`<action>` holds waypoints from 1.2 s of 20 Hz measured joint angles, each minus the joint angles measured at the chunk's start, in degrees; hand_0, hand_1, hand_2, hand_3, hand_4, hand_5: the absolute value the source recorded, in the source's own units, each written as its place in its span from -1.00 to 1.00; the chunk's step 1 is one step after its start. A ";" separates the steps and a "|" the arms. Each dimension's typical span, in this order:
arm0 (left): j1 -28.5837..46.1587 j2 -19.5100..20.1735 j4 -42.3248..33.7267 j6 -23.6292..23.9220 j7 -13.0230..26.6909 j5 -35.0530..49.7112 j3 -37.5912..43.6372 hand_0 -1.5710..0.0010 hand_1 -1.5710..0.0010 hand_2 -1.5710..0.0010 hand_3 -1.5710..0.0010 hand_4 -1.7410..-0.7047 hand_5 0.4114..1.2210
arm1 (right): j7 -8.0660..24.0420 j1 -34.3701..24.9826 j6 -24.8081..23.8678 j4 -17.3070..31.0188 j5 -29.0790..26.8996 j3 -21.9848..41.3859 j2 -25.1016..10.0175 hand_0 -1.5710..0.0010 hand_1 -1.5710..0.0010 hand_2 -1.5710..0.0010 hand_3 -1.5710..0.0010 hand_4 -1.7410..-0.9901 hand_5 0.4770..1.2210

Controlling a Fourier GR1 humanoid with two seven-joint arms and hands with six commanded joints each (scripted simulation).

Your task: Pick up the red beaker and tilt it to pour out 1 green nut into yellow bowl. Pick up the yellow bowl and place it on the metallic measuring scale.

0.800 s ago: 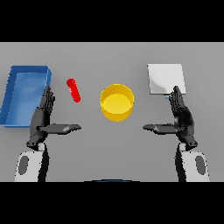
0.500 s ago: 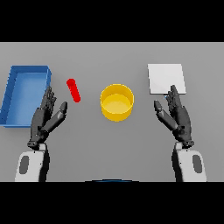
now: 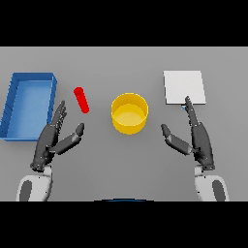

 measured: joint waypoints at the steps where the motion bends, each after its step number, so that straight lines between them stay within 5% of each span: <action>1: -0.96 -0.06 1.65 0.12 0.29 -0.13 0.32 1.00 1.00 1.00 1.00 0.17 -0.42 | -1.16 0.37 0.70 -0.20 -0.45 0.37 0.09 1.00 1.00 1.00 1.00 0.49 -0.60; 4: -6.03 0.18 7.92 0.18 1.63 0.69 2.52 1.00 1.00 1.00 1.00 0.10 -0.42 | -0.56 0.30 2.09 -0.07 -2.61 0.21 0.71 1.00 1.00 1.00 1.00 0.42 -0.60; 10: -16.16 0.87 22.25 -0.48 -4.00 0.73 5.59 1.00 1.00 1.00 1.00 0.08 -0.44 | -0.97 0.04 2.58 0.42 -3.90 -0.77 0.30 1.00 1.00 1.00 1.00 0.36 -0.60; 24: -30.89 -0.08 41.51 2.80 -9.22 -2.09 8.38 1.00 1.00 1.00 1.00 -0.01 -0.32 | -0.62 1.37 2.42 -0.84 -3.50 -0.36 0.47 1.00 1.00 1.00 1.00 0.33 -0.56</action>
